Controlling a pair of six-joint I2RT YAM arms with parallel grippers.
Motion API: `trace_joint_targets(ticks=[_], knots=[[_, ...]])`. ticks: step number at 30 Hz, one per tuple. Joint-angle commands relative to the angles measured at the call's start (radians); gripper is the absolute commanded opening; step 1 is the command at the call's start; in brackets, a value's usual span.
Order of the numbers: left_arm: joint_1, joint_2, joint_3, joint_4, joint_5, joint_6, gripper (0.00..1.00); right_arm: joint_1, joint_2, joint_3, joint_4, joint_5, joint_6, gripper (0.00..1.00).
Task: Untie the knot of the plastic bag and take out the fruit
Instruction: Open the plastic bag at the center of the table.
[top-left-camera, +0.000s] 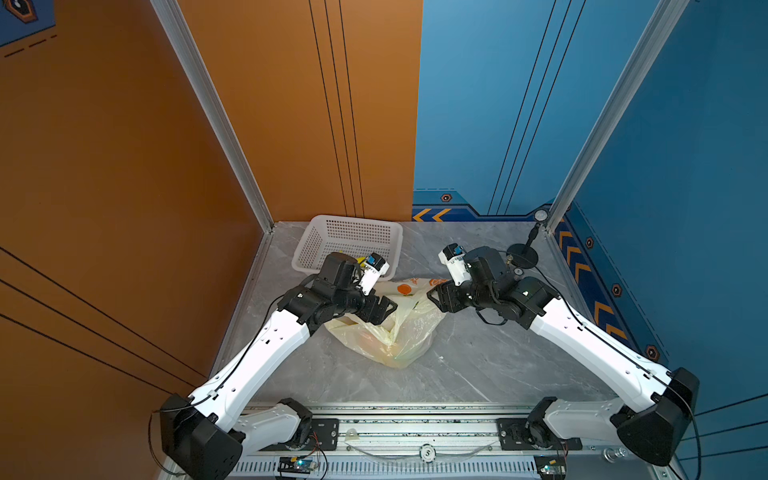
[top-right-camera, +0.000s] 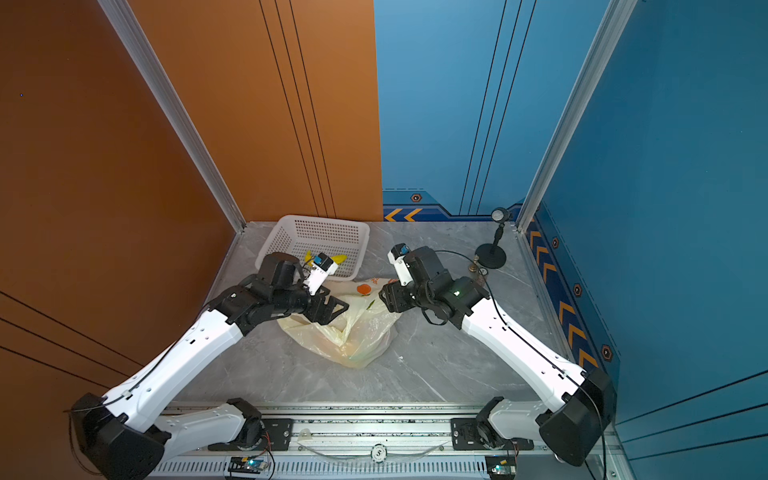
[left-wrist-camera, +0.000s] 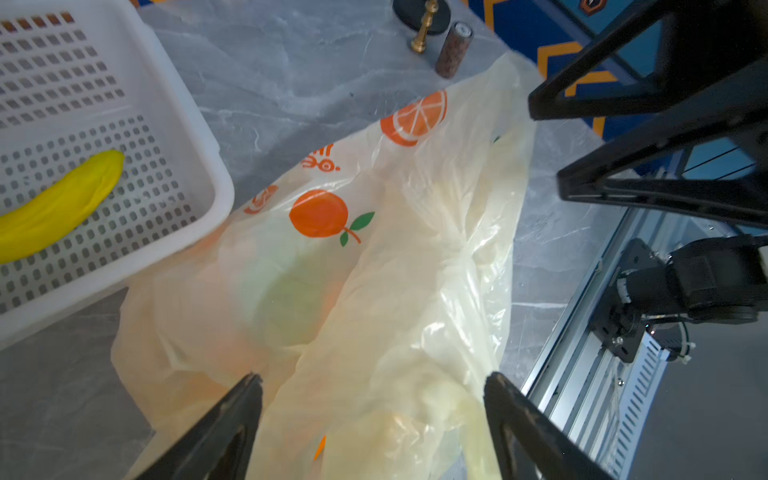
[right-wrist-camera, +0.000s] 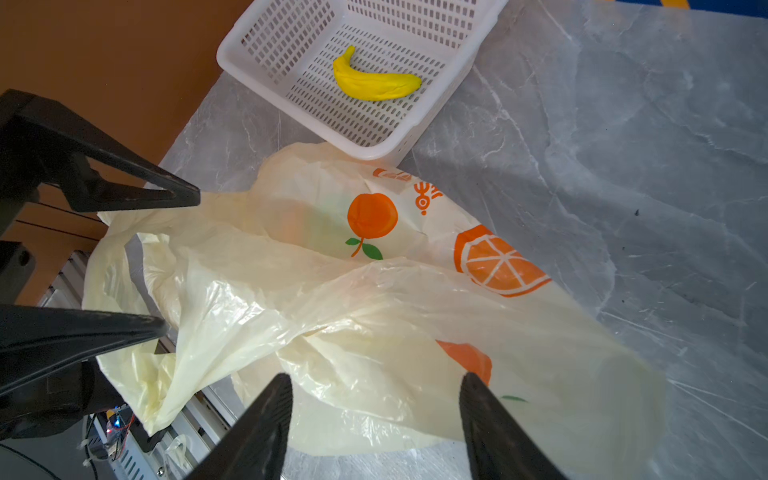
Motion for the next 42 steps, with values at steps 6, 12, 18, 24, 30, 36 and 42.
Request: trace_joint_targets(ticks=[6,12,18,24,30,36,42], knots=[[-0.006,0.054,-0.017,-0.037,-0.176,-0.003,0.62,0.052,0.053,0.052,-0.052,-0.065,-0.062,0.71],[-0.003,0.035,-0.021,0.047,-0.211,-0.054,0.10,0.089,0.104,0.097,-0.065,-0.104,-0.130,0.81],[0.009,0.003,-0.002,0.112,-0.282,-0.086,0.00,0.120,0.193,0.175,-0.058,-0.131,-0.213,0.98],[0.025,0.009,0.034,0.142,-0.379,-0.083,0.00,0.124,0.295,0.210,-0.045,-0.165,-0.236,1.00],[0.066,0.033,0.035,0.230,-0.410,-0.077,0.00,0.151,0.359,0.188,-0.060,-0.237,-0.245,0.94],[0.125,0.099,0.080,0.293,-0.402,-0.109,0.00,0.180,0.331,0.103,-0.125,-0.296,-0.272,0.67],[0.157,0.184,0.168,0.311,-0.410,-0.105,0.00,0.289,0.264,-0.089,-0.135,-0.321,-0.257,0.47]])
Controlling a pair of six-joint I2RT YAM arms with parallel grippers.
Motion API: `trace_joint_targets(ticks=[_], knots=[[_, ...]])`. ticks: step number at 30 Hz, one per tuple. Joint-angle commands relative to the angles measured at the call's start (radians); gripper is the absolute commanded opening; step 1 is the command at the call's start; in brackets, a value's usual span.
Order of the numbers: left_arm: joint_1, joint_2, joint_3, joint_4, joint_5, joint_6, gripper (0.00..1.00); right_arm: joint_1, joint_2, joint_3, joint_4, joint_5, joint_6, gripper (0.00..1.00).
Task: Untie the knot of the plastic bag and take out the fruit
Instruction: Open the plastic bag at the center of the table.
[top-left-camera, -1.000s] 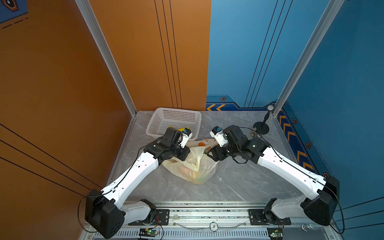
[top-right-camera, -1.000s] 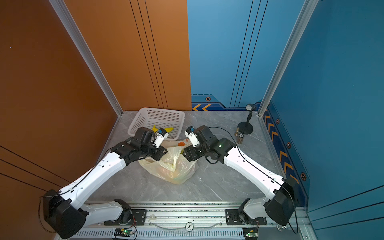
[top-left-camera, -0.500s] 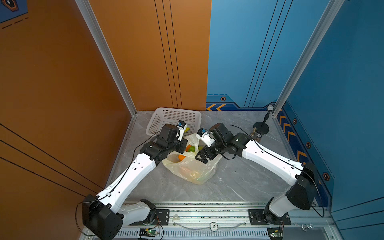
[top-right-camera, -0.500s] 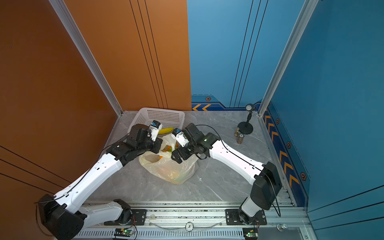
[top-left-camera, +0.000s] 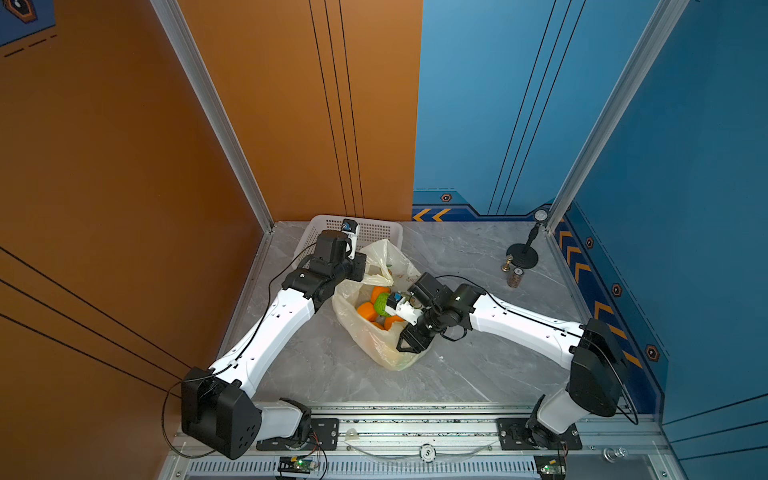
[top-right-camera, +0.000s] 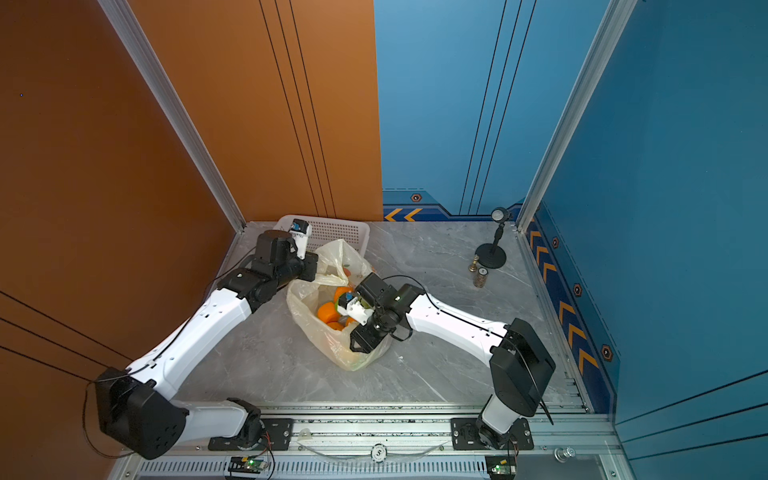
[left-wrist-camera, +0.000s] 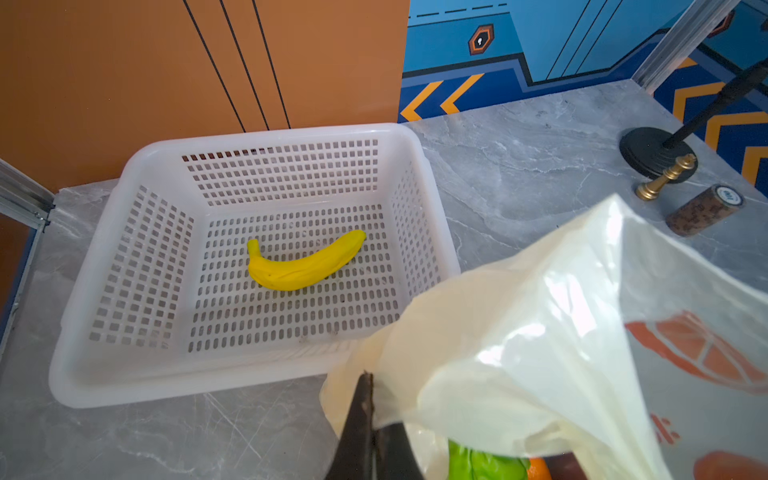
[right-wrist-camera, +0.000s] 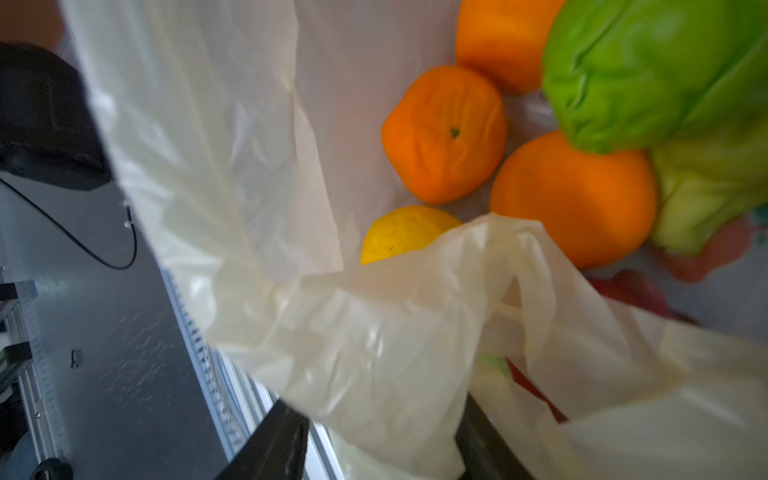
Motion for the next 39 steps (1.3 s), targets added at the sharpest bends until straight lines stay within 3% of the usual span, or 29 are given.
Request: trace_joint_targets(ticks=[1,6,9,11,14,17,20,25,31,36,39], knots=[[0.021,0.040,0.070,0.039,-0.027,-0.005,0.00,0.085,-0.059,-0.091,-0.069,-0.034,0.003,0.46],[0.036,0.085,0.100,0.049,-0.039,-0.014,0.00,0.163,-0.100,-0.170,-0.090,-0.020,0.039,0.43],[0.035,0.090,0.099,0.045,-0.035,-0.032,0.00,0.181,-0.106,-0.156,-0.095,0.004,0.041,0.49],[0.018,0.077,0.087,0.042,-0.034,-0.036,0.07,0.176,-0.118,-0.116,-0.087,0.058,0.048,0.60],[-0.013,0.039,0.061,0.029,-0.052,-0.036,0.28,0.154,-0.132,-0.042,-0.061,0.135,0.068,0.70],[-0.039,-0.014,0.025,0.003,-0.085,-0.050,0.42,0.134,-0.146,0.016,-0.031,0.180,0.088,0.74],[-0.053,-0.081,-0.014,-0.030,-0.103,-0.081,0.46,0.120,-0.161,0.049,0.023,0.232,0.116,0.76],[-0.075,-0.194,-0.056,-0.108,-0.122,-0.181,0.48,0.086,-0.156,0.073,0.168,0.269,0.218,0.76],[-0.180,-0.311,-0.135,-0.154,-0.099,-0.338,0.45,0.089,-0.070,0.120,0.286,0.303,0.355,0.65],[-0.240,-0.349,-0.235,-0.185,-0.055,-0.483,0.39,0.108,-0.009,0.107,0.329,0.278,0.376,0.63],[-0.250,-0.348,-0.294,-0.184,-0.028,-0.535,0.38,0.109,0.026,0.089,0.298,0.331,0.357,0.62]])
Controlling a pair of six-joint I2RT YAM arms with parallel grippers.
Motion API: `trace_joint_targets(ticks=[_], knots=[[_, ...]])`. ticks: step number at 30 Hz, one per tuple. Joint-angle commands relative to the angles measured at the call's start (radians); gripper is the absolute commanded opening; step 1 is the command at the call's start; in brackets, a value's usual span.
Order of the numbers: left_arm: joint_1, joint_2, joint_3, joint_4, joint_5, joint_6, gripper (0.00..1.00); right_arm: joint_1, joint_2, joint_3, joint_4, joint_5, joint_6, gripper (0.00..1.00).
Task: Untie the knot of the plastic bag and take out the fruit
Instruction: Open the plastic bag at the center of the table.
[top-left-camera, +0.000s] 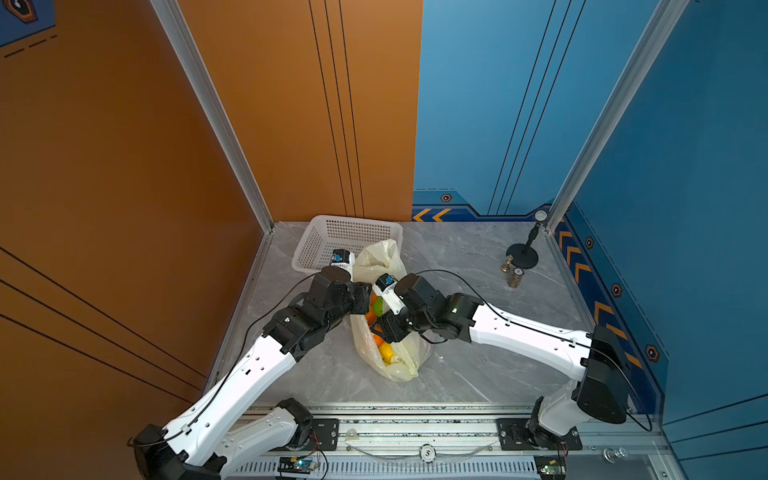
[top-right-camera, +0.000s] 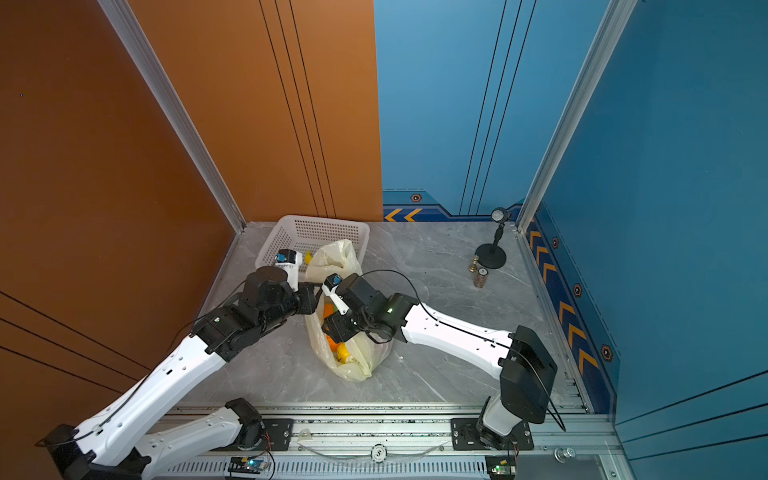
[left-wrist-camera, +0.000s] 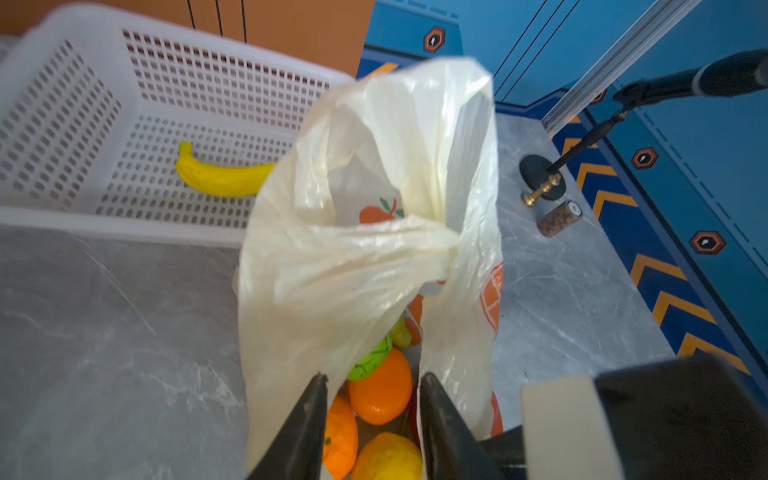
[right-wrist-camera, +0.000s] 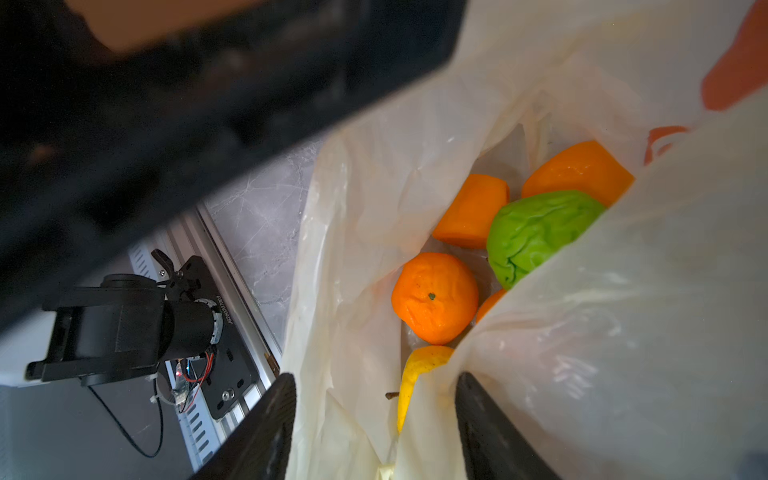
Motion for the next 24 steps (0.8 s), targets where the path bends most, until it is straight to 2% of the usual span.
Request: trace_joint_targets(ticks=[1,5,7,11,14,19,24], knots=[[-0.011,0.007,-0.064,-0.026,0.063,-0.105,0.38,0.005,0.031,-0.017,-0.019,0.086,0.006,0.62],[-0.013,0.050,-0.114,-0.019,0.113,-0.113,0.41,0.002,0.036,-0.055,-0.107,0.234,-0.012,0.60],[-0.012,0.058,-0.151,-0.018,0.099,-0.112,0.45,0.001,0.014,-0.104,-0.121,0.302,-0.007,0.60],[0.004,0.037,-0.242,-0.013,0.027,-0.136,0.46,-0.024,-0.032,-0.202,-0.152,0.417,0.026,0.61],[0.021,0.002,-0.328,0.021,0.025,-0.162,0.46,-0.067,-0.067,-0.268,-0.202,0.487,0.049,0.62],[0.010,-0.048,-0.383,0.093,0.091,-0.163,0.48,-0.089,-0.168,-0.329,-0.207,0.396,0.023,0.67],[-0.012,-0.066,-0.329,0.087,0.083,-0.118,0.51,-0.031,-0.256,-0.255,-0.241,0.362,-0.008,0.73]])
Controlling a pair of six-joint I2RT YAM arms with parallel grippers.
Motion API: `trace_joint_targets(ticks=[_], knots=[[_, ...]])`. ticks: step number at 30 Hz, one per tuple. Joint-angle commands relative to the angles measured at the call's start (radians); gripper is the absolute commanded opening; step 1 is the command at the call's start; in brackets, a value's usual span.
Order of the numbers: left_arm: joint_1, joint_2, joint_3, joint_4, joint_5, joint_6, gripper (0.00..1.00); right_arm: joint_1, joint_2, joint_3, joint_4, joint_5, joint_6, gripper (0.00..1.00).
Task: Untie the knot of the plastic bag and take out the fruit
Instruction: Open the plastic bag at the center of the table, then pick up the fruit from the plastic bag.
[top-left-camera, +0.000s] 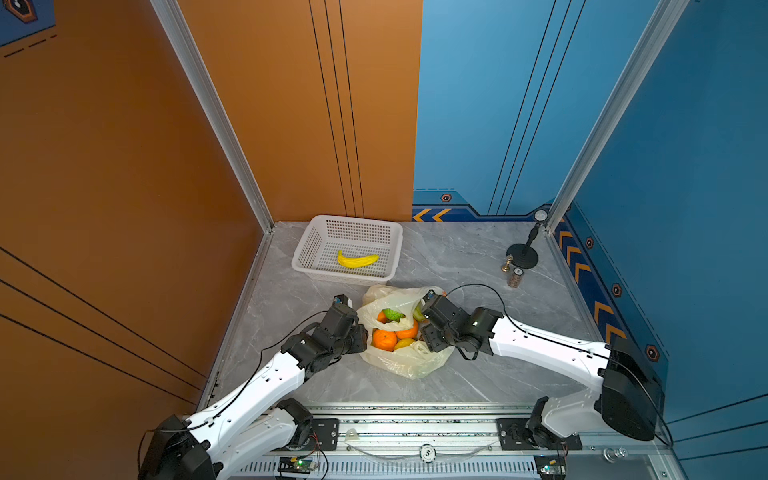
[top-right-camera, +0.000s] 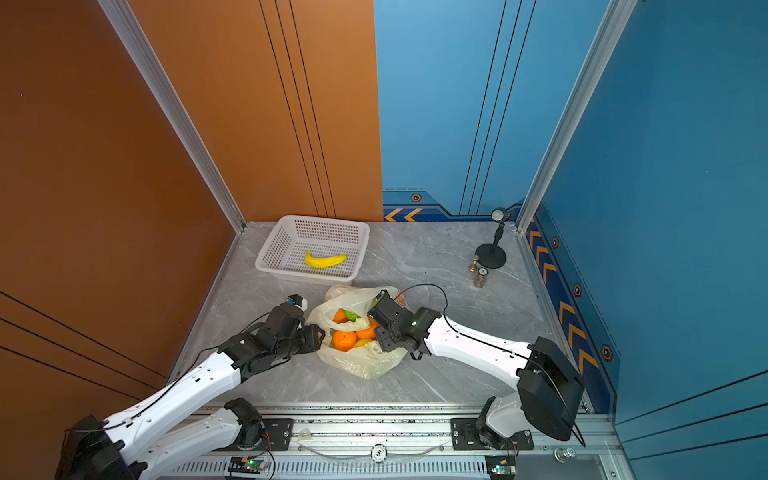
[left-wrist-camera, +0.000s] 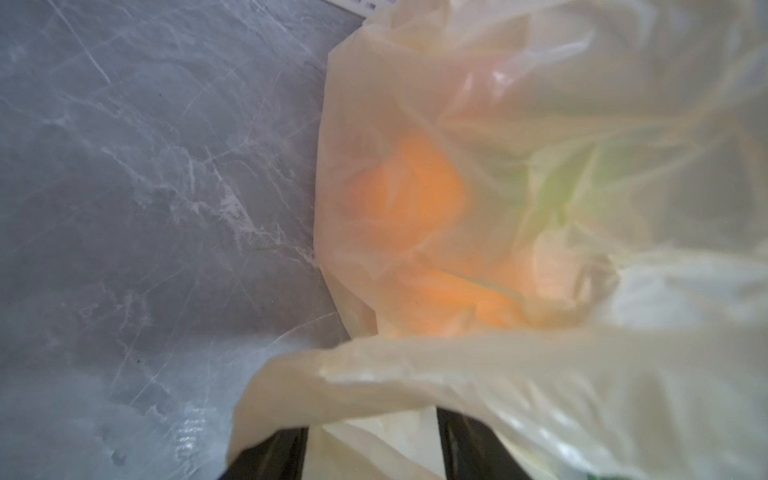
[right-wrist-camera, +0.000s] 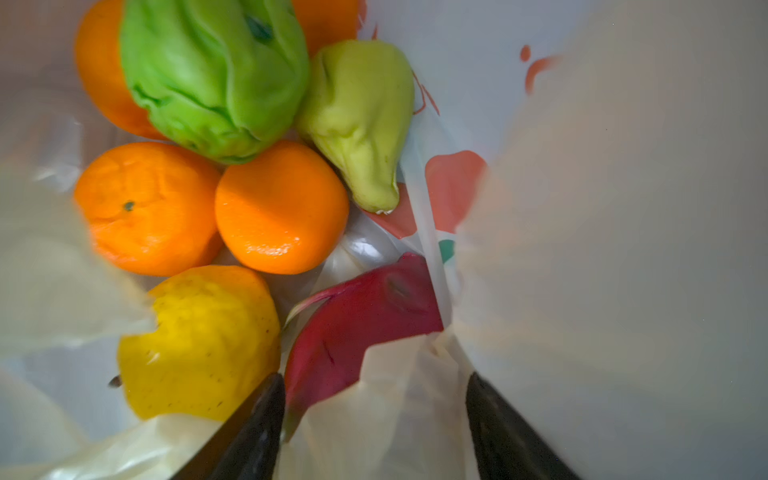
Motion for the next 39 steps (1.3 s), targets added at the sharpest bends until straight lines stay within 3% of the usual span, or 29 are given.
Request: trace_joint_targets(ticks=[1,11,20,30,39], knots=[[-0.014,-0.012,0.053,0.029,0.012,0.032,0.51,0.046,-0.061,0.071,-0.052,-0.021,-0.028,0.73],[-0.024,0.033,0.179,0.060,-0.014,0.002,0.51,0.107,-0.029,0.171,0.076,-0.175,-0.016,0.67],[0.038,0.097,0.212,0.116,-0.013,0.002,0.52,0.076,0.181,0.218,0.174,-0.140,-0.044,0.62],[0.102,0.105,0.207,0.141,0.031,0.011,0.53,0.024,0.347,0.301,0.253,0.027,-0.002,0.73],[0.084,0.114,0.195,0.152,0.043,0.042,0.55,-0.008,0.446,0.351,0.281,0.032,0.028,0.83]])
